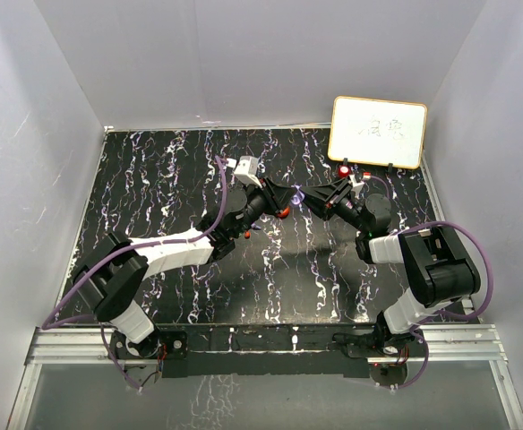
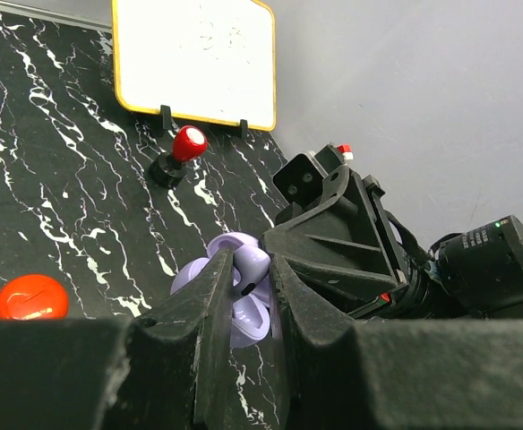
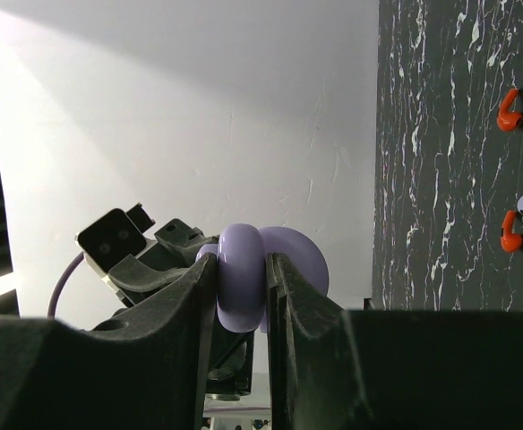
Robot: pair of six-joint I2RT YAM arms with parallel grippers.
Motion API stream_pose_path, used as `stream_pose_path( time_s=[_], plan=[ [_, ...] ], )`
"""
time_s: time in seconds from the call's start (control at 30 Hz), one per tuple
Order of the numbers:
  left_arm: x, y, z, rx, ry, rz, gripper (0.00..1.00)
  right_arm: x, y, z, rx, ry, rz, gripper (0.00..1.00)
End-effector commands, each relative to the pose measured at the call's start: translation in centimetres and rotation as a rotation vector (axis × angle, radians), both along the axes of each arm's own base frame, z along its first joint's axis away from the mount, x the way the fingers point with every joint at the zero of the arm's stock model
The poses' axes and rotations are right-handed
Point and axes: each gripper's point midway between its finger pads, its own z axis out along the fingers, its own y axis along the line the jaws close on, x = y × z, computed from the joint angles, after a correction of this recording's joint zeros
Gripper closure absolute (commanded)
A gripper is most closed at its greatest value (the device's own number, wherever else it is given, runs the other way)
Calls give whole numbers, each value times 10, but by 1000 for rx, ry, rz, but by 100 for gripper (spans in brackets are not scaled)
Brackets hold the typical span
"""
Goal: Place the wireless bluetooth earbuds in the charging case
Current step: Place the earbud in the charging case.
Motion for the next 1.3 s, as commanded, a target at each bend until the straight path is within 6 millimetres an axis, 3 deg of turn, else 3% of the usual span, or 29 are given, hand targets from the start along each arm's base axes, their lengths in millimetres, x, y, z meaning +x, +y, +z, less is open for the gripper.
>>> stream_pose_path(
  time_s=[0.0, 0.9, 1.07, 1.27],
  plan=[
    [5, -4, 28, -41, -60, -1, 100, 2, 0, 30, 29, -99, -2, 100],
    [5, -6, 21, 2, -55, -10, 100, 1, -1, 35, 39, -111, -6, 100],
    [5, -6, 21, 10, -58, -11, 88, 1, 0, 35, 41, -109, -5, 100],
    [5, -6, 20, 17, -55, -12, 88, 1, -1, 35, 43, -112, -6, 100]
  ],
)
